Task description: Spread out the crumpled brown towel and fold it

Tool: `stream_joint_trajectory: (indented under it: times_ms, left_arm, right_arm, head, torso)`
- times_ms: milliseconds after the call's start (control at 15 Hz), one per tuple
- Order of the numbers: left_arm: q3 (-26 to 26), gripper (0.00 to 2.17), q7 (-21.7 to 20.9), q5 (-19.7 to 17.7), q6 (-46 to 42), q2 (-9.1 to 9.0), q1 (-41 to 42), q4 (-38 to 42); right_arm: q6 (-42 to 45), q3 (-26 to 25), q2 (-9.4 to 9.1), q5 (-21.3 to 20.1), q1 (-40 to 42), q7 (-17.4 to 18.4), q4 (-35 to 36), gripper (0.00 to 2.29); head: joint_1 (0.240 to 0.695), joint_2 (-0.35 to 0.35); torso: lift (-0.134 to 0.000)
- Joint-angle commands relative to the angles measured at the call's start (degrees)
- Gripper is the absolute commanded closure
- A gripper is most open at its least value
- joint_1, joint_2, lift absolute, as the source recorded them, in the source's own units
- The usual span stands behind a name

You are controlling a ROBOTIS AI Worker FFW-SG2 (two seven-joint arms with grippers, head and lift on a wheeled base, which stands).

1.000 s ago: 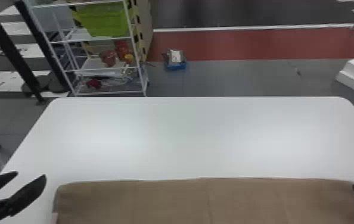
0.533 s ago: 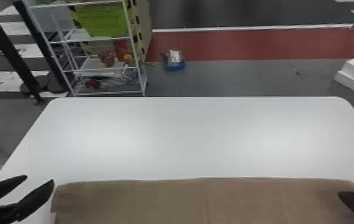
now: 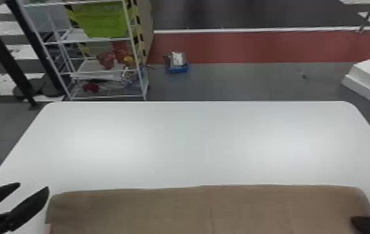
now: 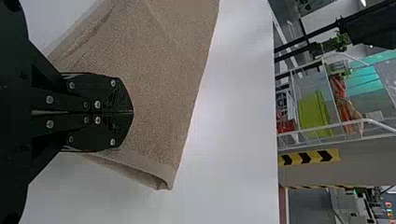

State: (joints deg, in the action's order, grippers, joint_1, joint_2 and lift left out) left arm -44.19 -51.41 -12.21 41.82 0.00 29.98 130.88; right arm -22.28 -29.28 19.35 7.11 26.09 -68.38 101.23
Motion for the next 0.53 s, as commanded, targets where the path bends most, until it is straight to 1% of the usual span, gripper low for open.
stream_joint_trajectory:
  times_ms: [0, 67, 467]
  left_arm:
    - [0.2, 0.05, -0.1, -0.1, -0.2, -0.15, 0.0, 0.0]
    - [0.2, 0.09, -0.1, -0.2, -0.2, -0.15, 0.0, 0.0]
    - [-0.5, 0.09, -0.6, -1.5, -0.2, -0.15, 0.1, 0.1]
  right_arm:
    - [-0.5, 0.4, 0.16, -0.2, 1.0, 0.0, -0.2, 2.12]
    - [-0.5, 0.5, 0.16, -0.1, 1.6, 0.0, -0.1, 2.12]
    - [1.2, -1.7, 0.25, 1.2, 5.5, -0.2, 1.5, 2.12]
  head:
    - [0.695, 0.067]
    - [0.695, 0.066]
    - [0.695, 0.065]
  torso:
    - [-0.124]
    - [-0.124]
    - [-0.124]
